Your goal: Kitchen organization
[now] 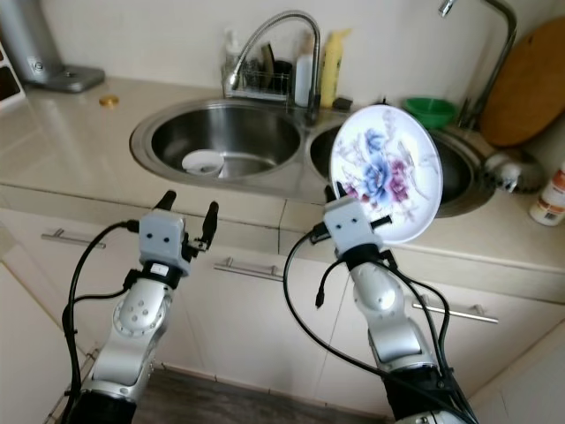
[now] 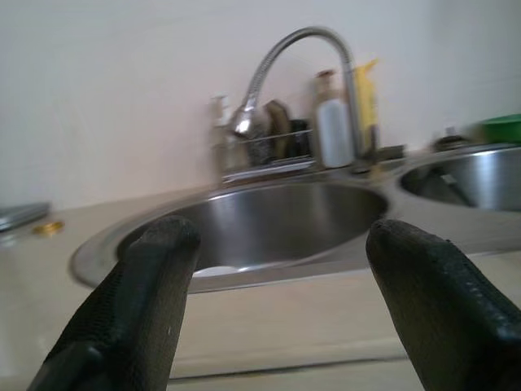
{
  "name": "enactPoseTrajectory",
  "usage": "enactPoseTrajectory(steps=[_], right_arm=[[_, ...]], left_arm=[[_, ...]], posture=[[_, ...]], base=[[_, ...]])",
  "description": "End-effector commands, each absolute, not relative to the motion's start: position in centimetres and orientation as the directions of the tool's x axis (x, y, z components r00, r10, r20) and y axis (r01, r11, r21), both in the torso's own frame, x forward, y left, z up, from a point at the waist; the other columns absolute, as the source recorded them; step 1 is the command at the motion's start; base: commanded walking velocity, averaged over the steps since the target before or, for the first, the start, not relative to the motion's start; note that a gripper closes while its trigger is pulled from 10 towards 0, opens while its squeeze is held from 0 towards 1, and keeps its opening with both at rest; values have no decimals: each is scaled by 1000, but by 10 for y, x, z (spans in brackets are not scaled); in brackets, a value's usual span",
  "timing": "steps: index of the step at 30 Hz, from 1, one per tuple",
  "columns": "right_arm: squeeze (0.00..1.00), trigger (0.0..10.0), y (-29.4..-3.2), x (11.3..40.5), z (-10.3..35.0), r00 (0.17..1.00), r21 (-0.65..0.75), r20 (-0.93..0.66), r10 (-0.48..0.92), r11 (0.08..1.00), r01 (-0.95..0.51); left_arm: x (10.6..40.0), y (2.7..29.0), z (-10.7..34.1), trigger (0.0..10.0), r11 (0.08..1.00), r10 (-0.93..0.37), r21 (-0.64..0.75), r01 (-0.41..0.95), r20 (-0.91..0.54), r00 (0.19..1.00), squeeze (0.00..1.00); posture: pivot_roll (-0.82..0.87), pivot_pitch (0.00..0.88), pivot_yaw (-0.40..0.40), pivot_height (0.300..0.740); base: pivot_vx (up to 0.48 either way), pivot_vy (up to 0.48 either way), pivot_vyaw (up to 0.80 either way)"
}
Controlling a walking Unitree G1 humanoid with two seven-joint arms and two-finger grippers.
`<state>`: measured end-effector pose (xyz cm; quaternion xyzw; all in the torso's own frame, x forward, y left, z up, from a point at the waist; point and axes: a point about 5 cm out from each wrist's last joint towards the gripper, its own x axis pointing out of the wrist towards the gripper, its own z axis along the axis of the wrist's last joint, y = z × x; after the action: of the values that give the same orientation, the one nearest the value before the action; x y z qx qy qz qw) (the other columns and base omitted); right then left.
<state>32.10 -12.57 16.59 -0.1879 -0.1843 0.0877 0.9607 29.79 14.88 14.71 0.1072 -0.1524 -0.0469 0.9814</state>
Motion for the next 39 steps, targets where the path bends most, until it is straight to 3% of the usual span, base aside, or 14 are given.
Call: enactPoseTrajectory(steps=[1, 30, 39], right_arm=[[0, 10000, -121, 322, 174, 899, -394, 353, 261, 912, -110], [0, 10000, -119, 334, 193, 880, -380, 396, 261, 919, -101], [0, 10000, -123, 353, 185, 945, -210, 265, 191, 968, -137]], left_arm=[[299, 149, 149, 10000, 973, -122, 222, 56, 292, 949, 0], [301, 148, 161, 10000, 972, -122, 230, 42, 346, 930, 0], [299, 144, 164, 10000, 976, -130, 211, 53, 371, 920, 0]], posture=[[82, 0, -34, 740], [89, 0, -35, 740], [95, 0, -36, 740]], base=[[330, 0, 0], [328, 0, 0], [33, 0, 0]])
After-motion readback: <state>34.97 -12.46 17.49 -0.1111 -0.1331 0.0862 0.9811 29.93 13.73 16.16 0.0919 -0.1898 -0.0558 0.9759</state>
